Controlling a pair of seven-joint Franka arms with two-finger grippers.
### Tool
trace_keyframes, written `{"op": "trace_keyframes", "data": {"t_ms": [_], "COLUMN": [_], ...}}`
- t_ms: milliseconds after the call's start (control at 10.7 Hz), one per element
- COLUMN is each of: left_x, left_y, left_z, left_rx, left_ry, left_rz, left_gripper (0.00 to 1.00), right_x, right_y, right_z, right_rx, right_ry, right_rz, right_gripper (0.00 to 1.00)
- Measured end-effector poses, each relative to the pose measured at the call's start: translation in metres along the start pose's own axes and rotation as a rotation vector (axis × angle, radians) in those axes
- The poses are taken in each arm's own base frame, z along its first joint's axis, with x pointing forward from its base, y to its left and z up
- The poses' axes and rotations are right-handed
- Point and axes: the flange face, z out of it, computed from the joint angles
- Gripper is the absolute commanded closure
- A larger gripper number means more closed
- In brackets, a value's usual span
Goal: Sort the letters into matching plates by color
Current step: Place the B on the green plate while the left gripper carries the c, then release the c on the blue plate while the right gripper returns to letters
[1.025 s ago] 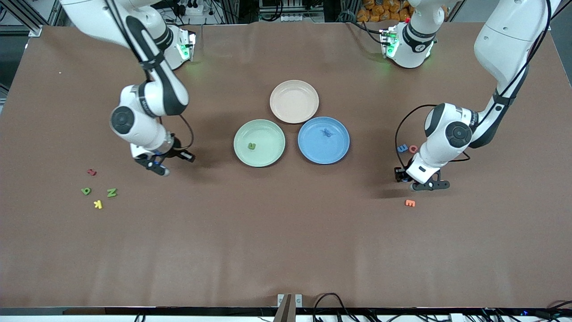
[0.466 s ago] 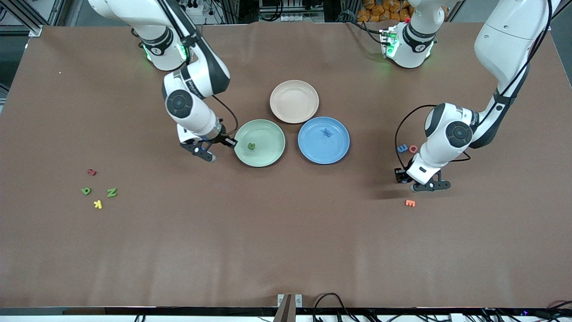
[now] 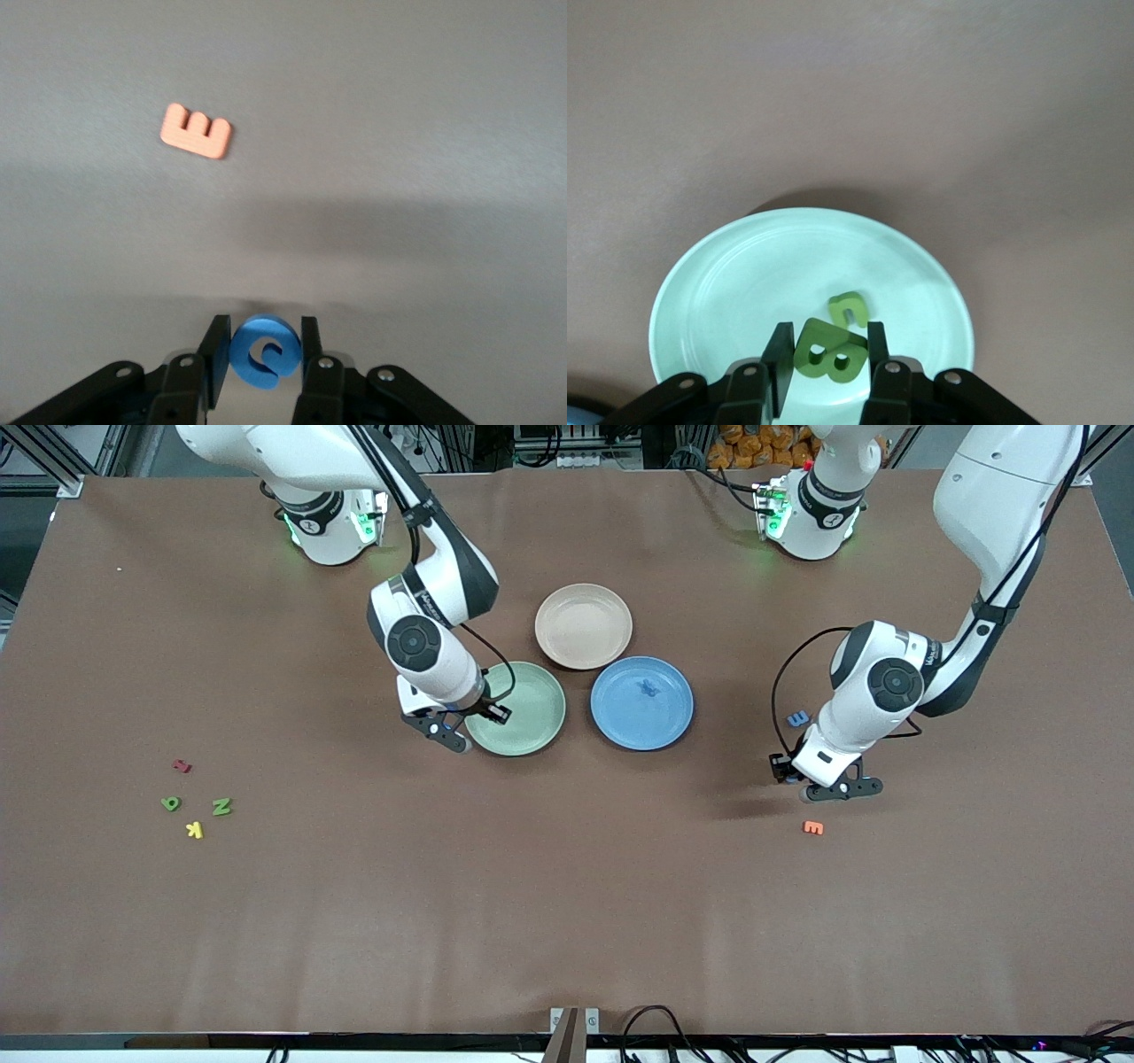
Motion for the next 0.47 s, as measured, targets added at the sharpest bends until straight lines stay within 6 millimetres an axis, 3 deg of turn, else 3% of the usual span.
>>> {"op": "trace_keyframes", "data": {"t_ms": [93, 466], "left_x": [-0.003, -0.024], "left_y": [0.010, 0.061], "left_z": [-0.004, -0.035], "left_rx": [0.001, 0.018], "left_ry": [-0.005, -0.027], "left_rz": [-0.006, -0.029], "left_gripper": [0.97, 0.97], "right_x": [-0.002, 0.000], "right_y": [-0.007, -0.013], "right_z": [0.007, 0.012], "right_rx": [-0.004, -0.007], "right_ry": [0.000, 0.001], "right_rz": [0.000, 0.002], "right_gripper": [0.00, 0.00]}}
